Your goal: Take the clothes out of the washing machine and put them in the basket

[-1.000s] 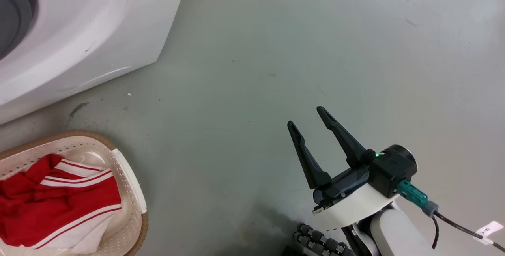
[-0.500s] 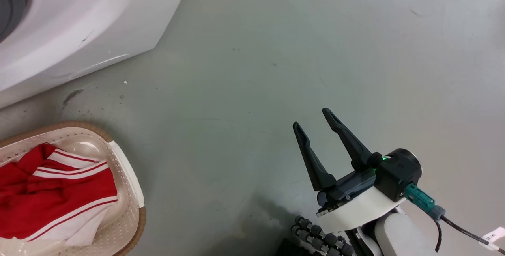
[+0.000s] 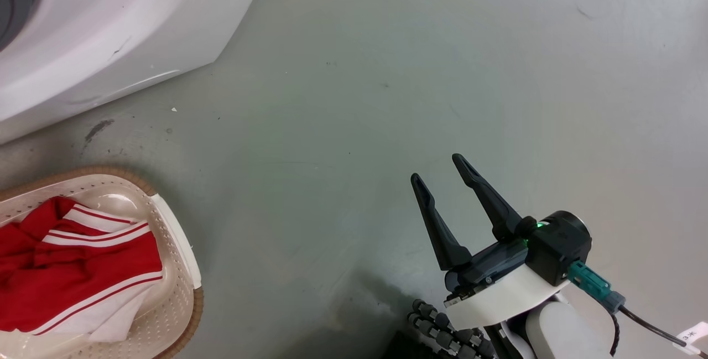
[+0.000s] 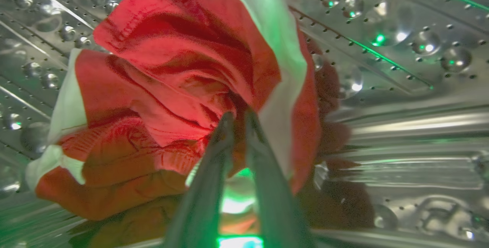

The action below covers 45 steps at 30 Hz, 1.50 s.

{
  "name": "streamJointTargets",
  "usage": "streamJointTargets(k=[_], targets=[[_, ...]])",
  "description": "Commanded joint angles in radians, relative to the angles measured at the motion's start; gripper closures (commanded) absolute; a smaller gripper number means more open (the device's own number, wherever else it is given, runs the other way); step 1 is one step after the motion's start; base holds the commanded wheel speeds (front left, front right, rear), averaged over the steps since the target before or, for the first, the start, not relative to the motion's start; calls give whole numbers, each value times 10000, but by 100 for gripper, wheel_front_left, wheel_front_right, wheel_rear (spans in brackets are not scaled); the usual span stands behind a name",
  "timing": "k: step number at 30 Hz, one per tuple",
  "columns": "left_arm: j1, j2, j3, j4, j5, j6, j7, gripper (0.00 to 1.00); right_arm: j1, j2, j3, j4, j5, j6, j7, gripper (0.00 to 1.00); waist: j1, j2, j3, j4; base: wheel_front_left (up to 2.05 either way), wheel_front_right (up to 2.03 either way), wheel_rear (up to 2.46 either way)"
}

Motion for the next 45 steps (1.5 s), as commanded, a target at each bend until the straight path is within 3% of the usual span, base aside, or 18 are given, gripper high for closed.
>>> streamJointTargets(k=[1, 12, 21, 31, 37, 45], targets=[[142, 88, 17, -54, 60, 46, -124, 100, 26, 25, -7, -50, -8, -11, -18, 0, 0, 0, 14, -4, 1, 1, 1], [-160, 551, -27, 103, 543, 242, -2475, 100, -234, 25, 82, 17, 85, -9, -18, 0, 0, 0, -18, -86, 0, 0, 0], [-123, 556, 135, 697, 552, 328, -4853, 100, -535, 23, 319, 164, 113, -11, -20, 0, 0, 0, -271, -153, 0, 0, 0], [1079, -116, 278, 1290, 137, 124, -7415, 100, -496, 23, -64, 370, -182, -9, -20, 0, 0, 0, -1010, 475, 0, 0, 0], [1663, -347, 357, 1478, -202, -32, -7802, 100, -411, 23, -201, 396, -340, -11, -18, 0, 0, 0, -1303, 703, 0, 0, 0], [2097, -517, 402, 1332, -801, -298, -7213, 100, -318, 23, -162, 453, -311, -11, -18, 0, 0, 0, -1516, 798, 0, 0, 0]])
